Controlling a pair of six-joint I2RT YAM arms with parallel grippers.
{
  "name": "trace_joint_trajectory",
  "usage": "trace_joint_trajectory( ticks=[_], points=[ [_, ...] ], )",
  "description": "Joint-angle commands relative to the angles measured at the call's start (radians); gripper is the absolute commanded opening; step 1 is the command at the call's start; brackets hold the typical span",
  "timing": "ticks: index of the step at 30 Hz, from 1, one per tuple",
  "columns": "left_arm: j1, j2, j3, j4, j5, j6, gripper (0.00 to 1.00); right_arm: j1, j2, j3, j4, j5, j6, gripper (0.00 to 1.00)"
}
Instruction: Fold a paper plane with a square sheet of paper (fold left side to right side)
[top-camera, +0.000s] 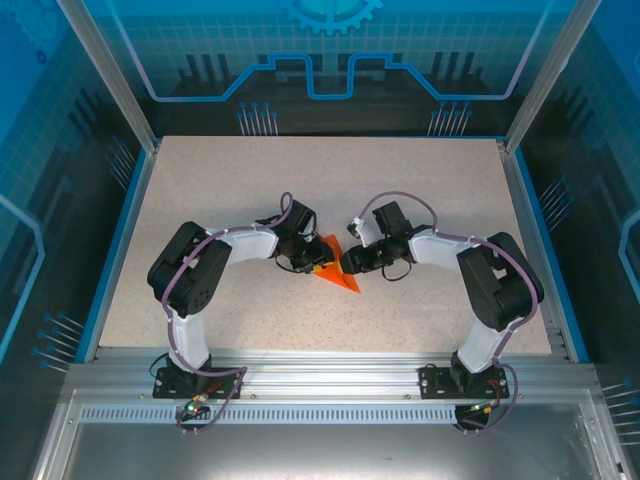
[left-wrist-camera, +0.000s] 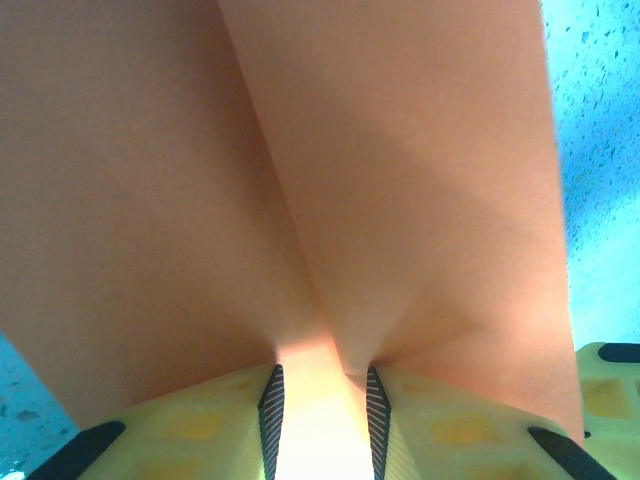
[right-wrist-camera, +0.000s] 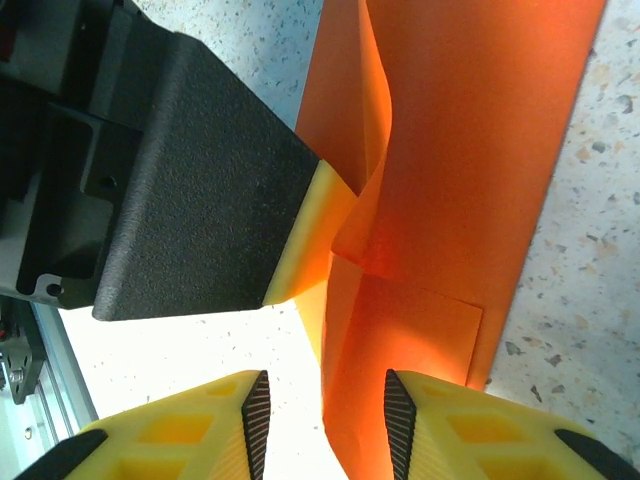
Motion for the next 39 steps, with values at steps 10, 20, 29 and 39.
trace_joint_trajectory(
  ticks=[10,20,29,39],
  points=[
    [-0.007,0.015,0.016,-0.034,-0.008,-0.006,0.33,0.037,0.053,0.045,-0.036,0.017,-0.001,0.23],
    [-0.007,0.012,0.007,-0.030,-0.009,-0.006,0.32,0.035,0.069,0.080,-0.075,0.048,-0.017,0.01],
    [-0.007,0.012,0.003,-0.026,-0.007,-0.007,0.32,0.024,0.090,0.109,-0.098,0.055,-0.023,0.01],
    [-0.007,0.011,0.000,-0.028,-0.007,-0.005,0.31,0.002,0.087,0.123,-0.120,0.051,-0.040,0.01]
  ],
)
